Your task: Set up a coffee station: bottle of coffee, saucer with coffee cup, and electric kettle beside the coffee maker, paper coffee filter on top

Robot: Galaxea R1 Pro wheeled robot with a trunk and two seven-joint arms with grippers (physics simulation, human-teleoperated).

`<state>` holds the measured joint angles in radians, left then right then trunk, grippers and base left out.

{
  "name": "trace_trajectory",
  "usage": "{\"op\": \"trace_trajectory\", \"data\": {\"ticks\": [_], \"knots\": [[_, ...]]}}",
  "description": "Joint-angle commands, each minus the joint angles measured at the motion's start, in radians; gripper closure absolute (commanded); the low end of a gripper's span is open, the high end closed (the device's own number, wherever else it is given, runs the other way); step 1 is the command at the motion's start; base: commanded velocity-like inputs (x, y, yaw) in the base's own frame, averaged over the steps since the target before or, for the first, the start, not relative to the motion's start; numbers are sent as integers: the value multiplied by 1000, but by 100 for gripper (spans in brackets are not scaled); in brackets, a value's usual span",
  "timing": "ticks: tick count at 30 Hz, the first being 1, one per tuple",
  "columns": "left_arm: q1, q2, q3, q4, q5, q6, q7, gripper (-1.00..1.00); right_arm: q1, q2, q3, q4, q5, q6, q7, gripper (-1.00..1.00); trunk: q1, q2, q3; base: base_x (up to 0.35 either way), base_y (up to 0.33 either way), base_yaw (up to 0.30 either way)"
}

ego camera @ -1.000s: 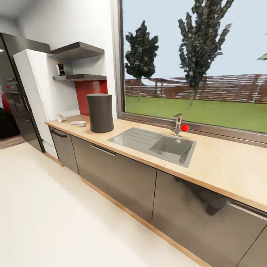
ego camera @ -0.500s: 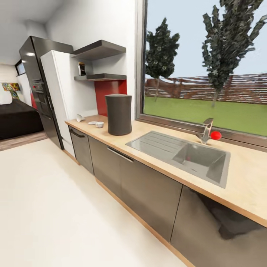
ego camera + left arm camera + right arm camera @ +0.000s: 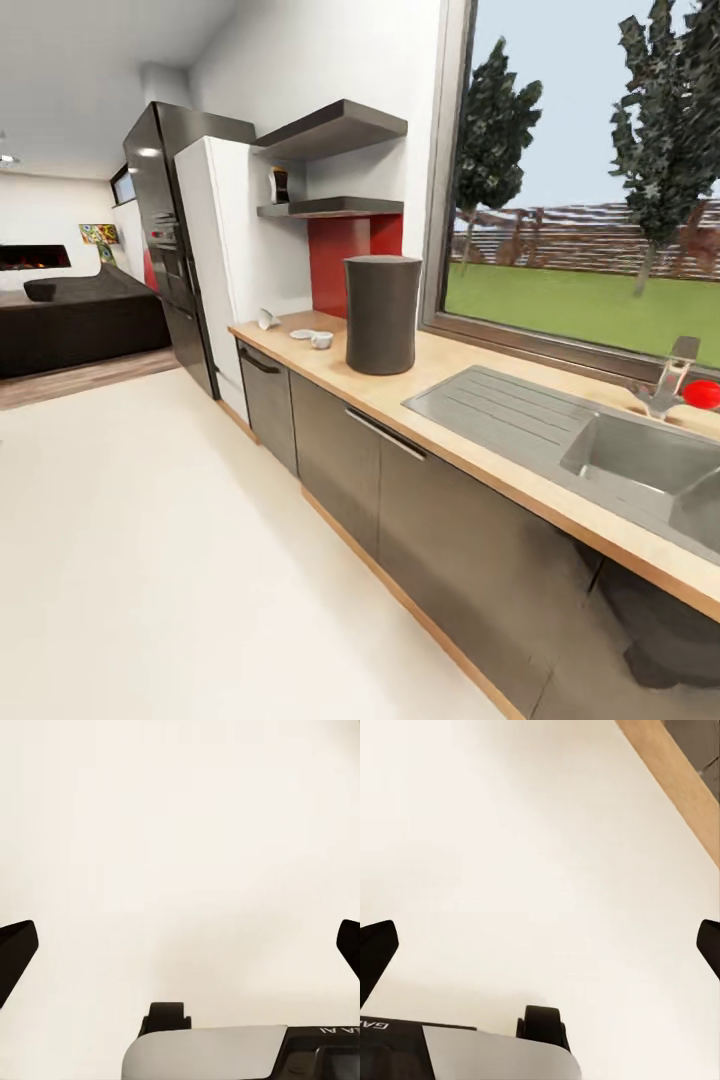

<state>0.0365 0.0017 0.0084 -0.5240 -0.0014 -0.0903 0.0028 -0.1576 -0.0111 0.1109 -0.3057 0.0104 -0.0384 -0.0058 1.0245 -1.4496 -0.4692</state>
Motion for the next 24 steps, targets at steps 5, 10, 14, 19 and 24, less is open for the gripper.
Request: {"op": "trace_trajectory", "data": {"ticks": [5, 10, 14, 19, 24], "knots": [[0, 0, 1, -1, 0, -2, 0, -100, 0, -1, 4, 1, 1, -4, 0, -100, 1, 0, -1, 266, 211, 168], [0, 0, 1, -1, 0, -2, 0, -100, 0, 0, 4, 1, 1, -4, -1, -100, 1, 0, -1, 266, 211, 258], [0, 0, 1, -1, 0, -2, 0, -100, 0, -1, 4, 1, 1, -3, 0, -100, 1, 0, -1, 266, 211, 220], [0, 0, 1, -1, 0, -2, 0, -100, 0, -5, 4, 10, 1, -1, 1, -100, 1, 0, -1, 266, 211, 44], [0, 0, 1, -1, 0, -2, 0, -100, 0, -6, 4, 29, 1, -1, 2, -100, 1, 0, -1, 266, 210, 6]]}}
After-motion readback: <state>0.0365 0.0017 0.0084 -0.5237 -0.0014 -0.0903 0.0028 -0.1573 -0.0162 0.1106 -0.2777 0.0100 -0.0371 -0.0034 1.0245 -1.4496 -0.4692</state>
